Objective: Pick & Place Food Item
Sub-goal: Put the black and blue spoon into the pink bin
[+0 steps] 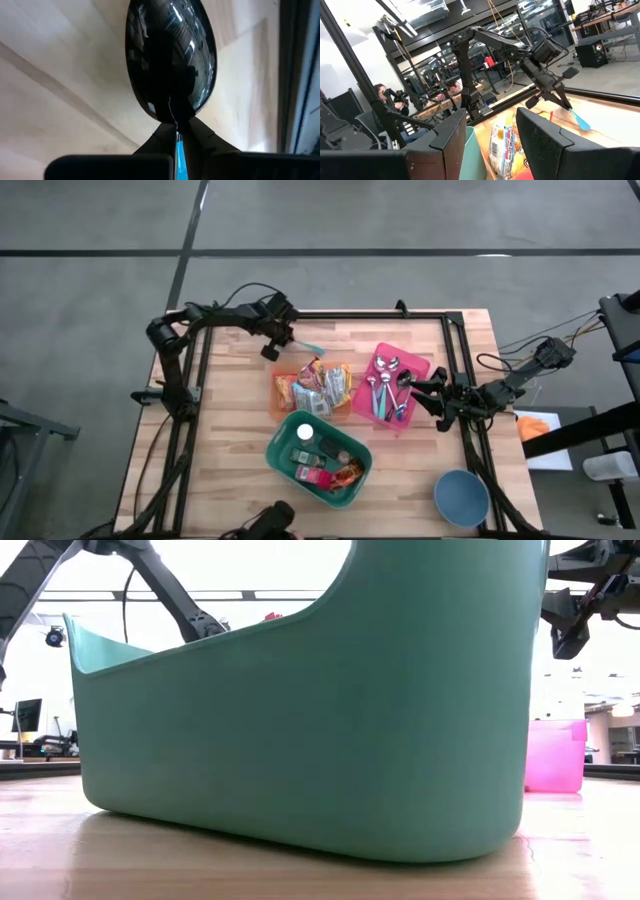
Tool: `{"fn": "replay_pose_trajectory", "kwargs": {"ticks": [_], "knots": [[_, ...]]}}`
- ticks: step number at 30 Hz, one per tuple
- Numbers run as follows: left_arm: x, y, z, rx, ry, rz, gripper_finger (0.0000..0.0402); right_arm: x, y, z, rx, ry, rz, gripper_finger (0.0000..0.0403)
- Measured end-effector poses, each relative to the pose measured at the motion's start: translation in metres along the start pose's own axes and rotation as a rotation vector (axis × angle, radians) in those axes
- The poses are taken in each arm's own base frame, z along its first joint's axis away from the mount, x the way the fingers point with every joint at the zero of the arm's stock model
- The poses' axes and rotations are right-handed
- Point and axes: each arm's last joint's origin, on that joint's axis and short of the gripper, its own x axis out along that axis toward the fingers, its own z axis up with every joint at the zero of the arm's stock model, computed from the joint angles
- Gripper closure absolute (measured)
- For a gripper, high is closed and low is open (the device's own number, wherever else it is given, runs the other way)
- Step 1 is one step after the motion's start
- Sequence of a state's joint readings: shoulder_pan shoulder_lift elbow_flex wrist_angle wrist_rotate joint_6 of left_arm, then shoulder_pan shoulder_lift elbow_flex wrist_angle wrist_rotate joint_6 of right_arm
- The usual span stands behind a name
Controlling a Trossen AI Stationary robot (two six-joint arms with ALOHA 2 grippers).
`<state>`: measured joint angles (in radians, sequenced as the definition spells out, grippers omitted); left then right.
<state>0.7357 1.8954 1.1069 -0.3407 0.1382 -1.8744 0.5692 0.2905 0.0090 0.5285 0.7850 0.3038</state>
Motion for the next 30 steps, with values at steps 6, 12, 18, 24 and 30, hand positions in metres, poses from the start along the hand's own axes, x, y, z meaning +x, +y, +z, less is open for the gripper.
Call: {"fn": "replay_pose_trajectory", "kwargs": {"ticks": [6,12,18,24,30], "knots": [[-0.015,-0.011,-0.006,0.101,0.034,-0.112,0.0392,0.0,0.0,0.0,0.0,0.0,0.0,0.0232],[-0.044,-0.025,-0.017,0.257,0.051,-0.291,0.0392,0.0,0.0,0.0,0.0,0.0,0.0,0.0232],[-0.075,-0.033,-0.032,0.46,0.012,-0.459,0.0392,0.0,0.0,0.0,0.0,0.0,0.0,0.0232],[-0.092,-0.032,-0.05,0.705,-0.009,-0.56,0.0392,0.0,0.0,0.0,0.0,0.0,0.0,0.0232],[-0.101,-0.03,-0.071,0.934,0.082,-0.66,0.0392,0.0,0.0,0.0,0.0,0.0,0.0,0.0232]]}}
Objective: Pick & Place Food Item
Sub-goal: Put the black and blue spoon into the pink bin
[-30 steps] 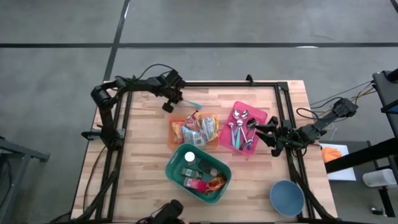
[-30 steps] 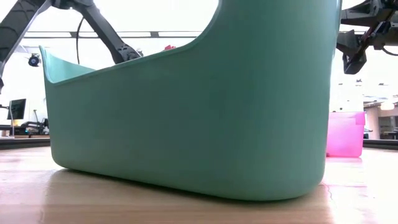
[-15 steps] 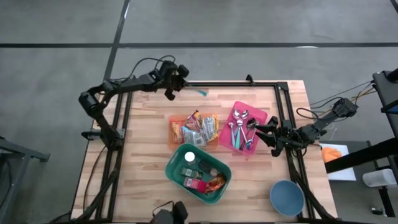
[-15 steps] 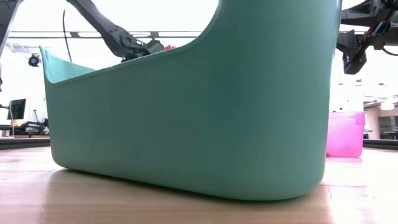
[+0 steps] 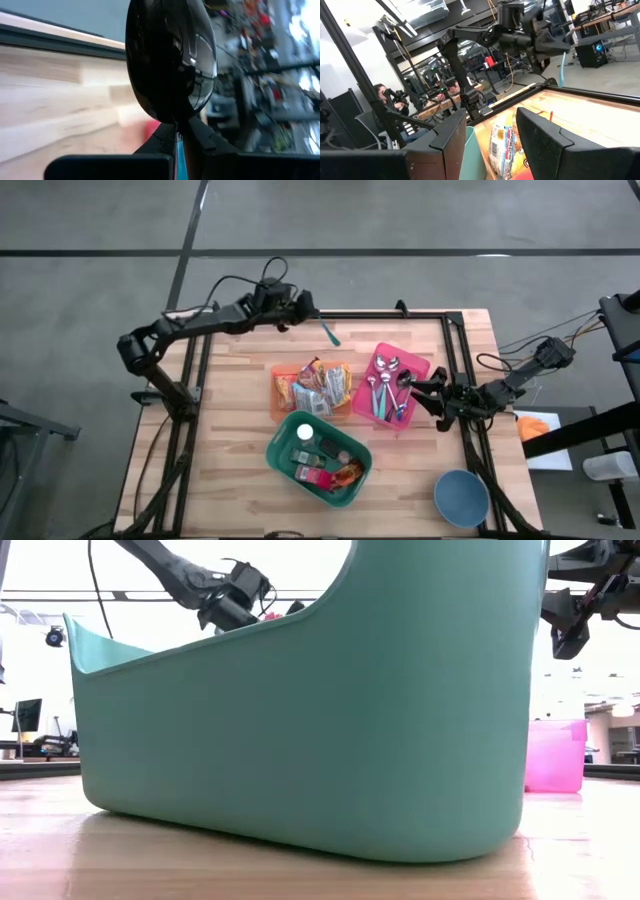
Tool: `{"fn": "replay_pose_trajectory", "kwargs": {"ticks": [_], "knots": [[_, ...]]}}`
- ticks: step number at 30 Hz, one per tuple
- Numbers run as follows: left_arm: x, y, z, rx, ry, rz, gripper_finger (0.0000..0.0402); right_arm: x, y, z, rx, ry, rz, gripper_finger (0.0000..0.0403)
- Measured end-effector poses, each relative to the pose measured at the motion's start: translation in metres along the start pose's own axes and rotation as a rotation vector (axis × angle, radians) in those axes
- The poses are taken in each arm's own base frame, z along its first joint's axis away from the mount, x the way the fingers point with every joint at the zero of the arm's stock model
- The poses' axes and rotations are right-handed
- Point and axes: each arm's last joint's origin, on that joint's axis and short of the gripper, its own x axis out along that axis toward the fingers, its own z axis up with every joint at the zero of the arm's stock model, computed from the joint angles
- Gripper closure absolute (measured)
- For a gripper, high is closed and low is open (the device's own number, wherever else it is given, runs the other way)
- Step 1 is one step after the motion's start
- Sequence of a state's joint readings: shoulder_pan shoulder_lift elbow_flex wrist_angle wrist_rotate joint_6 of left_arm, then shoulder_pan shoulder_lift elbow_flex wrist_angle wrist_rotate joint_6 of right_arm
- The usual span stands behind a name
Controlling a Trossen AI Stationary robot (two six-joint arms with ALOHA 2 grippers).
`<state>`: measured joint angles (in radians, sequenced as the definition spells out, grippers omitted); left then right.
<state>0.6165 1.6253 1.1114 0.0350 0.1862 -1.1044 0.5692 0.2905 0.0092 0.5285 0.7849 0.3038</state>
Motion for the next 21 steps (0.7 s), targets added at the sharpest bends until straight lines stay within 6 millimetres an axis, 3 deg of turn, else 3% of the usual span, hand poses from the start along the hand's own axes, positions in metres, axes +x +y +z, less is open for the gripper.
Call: {"fn": "replay_pose_trajectory", "kwargs": {"ticks": [12,21], "knots": [[0.003,-0.042,-0.045,0.174,0.077,-0.259,0.0392,0.0,0.0,0.0,0.0,0.0,0.0,0.0232],[0.003,-0.053,-0.071,0.377,0.124,-0.318,0.0392,0.0,0.0,0.0,0.0,0.0,0.0,0.0232]]}}
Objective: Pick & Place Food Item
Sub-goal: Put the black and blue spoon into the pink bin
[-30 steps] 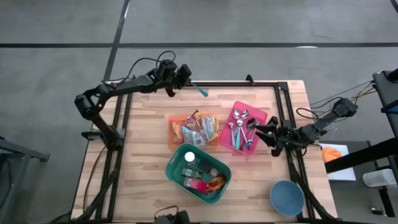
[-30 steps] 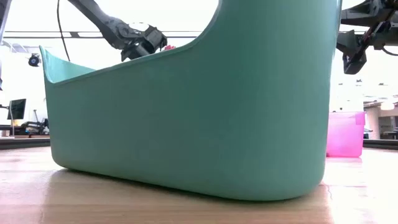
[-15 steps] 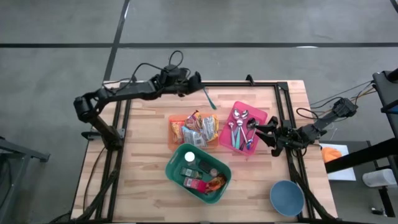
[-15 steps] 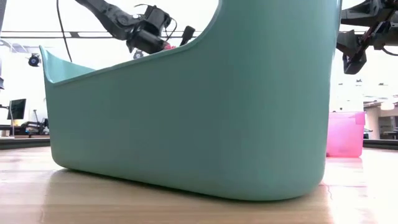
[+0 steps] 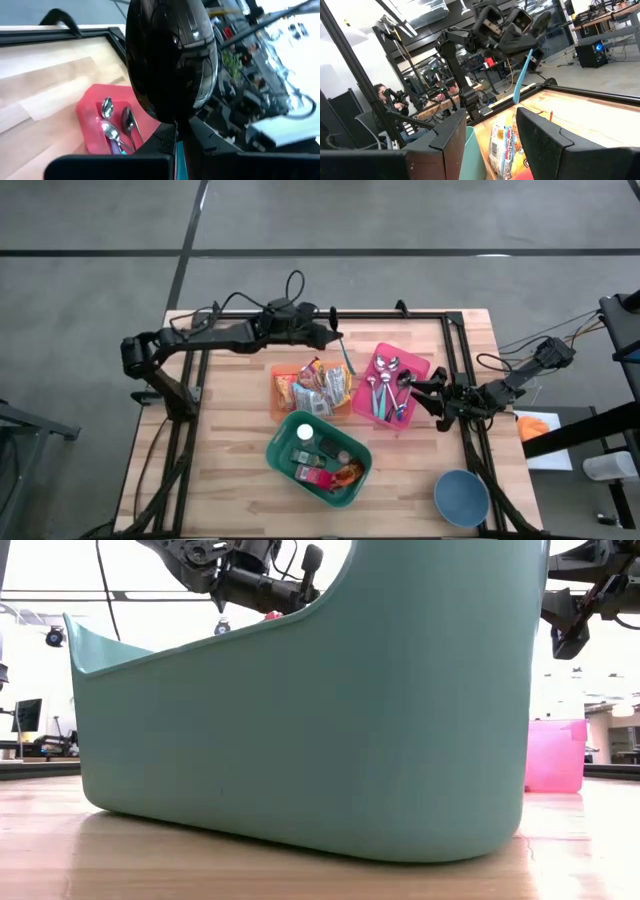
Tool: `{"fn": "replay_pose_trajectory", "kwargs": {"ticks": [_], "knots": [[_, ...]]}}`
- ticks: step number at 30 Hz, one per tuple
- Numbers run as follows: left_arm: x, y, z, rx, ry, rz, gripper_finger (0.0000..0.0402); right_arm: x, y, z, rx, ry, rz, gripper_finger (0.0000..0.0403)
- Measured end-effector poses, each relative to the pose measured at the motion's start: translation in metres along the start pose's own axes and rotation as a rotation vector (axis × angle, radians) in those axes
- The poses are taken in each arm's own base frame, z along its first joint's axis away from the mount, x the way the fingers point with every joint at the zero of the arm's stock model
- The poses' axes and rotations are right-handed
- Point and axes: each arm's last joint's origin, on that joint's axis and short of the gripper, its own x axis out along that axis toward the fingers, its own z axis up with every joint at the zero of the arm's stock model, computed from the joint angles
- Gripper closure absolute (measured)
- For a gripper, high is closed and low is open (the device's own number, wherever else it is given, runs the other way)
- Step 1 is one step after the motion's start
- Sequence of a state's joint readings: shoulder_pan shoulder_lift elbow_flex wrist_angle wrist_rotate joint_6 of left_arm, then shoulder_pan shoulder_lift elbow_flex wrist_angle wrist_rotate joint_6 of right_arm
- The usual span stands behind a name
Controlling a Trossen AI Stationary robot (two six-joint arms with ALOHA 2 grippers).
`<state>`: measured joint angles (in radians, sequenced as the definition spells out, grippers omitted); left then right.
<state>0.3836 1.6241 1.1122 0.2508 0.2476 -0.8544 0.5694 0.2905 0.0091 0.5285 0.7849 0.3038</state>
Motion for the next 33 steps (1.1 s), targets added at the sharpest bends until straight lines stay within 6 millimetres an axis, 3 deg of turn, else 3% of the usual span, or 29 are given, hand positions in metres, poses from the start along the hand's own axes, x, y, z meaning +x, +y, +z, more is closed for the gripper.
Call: {"fn": "replay_pose_trajectory", "kwargs": {"ticks": [7,14,21,28,33], "knots": [[0.004,-0.014,-0.012,0.12,0.035,-0.059,0.0392,0.0,0.0,0.0,0.0,0.0,0.0,0.0232],[0.018,-0.014,-0.027,0.144,0.063,-0.076,0.0391,0.0,0.0,0.0,0.0,0.0,0.0,0.0232],[0.05,-0.018,-0.037,0.164,0.144,-0.053,0.0391,0.0,0.0,0.0,0.0,0.0,-0.001,0.0232],[0.086,-0.019,-0.035,0.154,0.218,-0.017,0.0391,0.0,0.0,0.0,0.0,0.0,0.0,0.0232],[0.112,-0.012,-0.039,0.139,0.288,0.0,0.0391,0.0,0.0,0.0,-0.001,0.0,-0.001,0.0232]]}}
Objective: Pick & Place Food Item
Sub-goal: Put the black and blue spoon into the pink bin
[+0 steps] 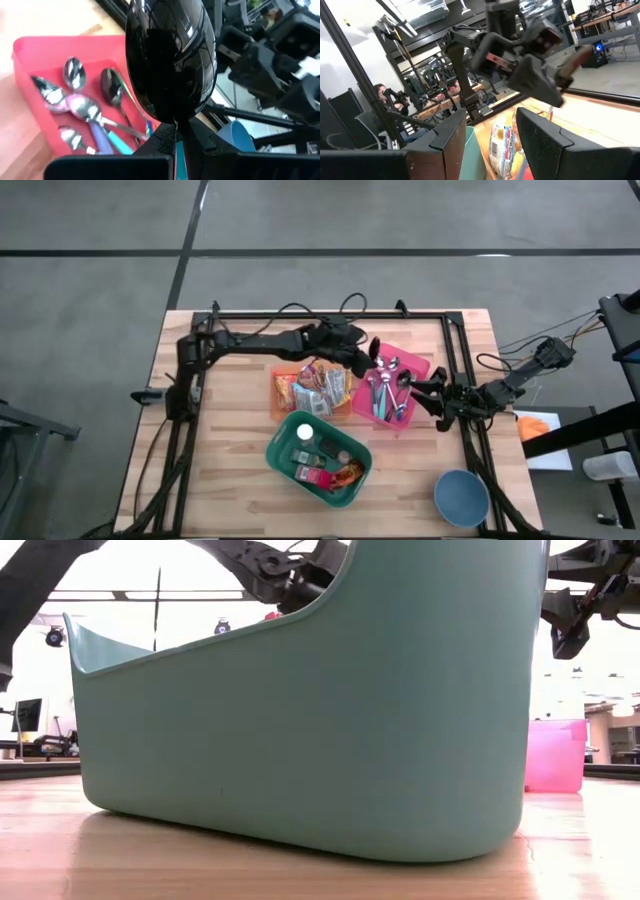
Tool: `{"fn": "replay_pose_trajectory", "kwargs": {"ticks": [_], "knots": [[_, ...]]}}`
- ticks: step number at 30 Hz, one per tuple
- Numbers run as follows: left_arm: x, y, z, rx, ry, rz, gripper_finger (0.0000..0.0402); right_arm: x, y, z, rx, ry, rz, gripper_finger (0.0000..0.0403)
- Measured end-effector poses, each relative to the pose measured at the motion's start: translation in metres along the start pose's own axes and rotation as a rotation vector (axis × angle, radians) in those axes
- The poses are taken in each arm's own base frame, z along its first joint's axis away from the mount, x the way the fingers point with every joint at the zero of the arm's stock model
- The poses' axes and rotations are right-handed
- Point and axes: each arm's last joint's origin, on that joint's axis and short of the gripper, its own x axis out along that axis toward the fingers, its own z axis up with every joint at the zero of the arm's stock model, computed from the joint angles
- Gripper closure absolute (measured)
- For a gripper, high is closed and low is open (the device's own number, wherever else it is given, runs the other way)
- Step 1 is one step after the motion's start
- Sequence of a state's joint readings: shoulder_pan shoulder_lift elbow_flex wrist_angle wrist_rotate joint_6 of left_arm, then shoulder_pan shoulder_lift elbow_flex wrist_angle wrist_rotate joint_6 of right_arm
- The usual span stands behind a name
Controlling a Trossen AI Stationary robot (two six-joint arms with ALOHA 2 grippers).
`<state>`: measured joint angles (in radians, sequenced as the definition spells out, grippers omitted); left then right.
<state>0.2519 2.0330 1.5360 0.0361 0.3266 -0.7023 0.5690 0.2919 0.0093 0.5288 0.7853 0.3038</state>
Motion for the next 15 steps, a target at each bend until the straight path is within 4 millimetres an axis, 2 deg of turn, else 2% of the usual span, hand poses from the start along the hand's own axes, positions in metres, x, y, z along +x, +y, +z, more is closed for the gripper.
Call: {"fn": "replay_pose_trajectory", "kwargs": {"ticks": [8,15], "knots": [[0.03,0.011,-0.009,-0.022,0.076,0.038,0.0391,0.0,0.0,-0.001,-0.004,0.003,-0.001,0.0232],[0.038,0.022,-0.016,0.0,0.079,0.106,0.0391,0.0,0.0,-0.001,-0.004,0.003,-0.001,0.0232]]}}
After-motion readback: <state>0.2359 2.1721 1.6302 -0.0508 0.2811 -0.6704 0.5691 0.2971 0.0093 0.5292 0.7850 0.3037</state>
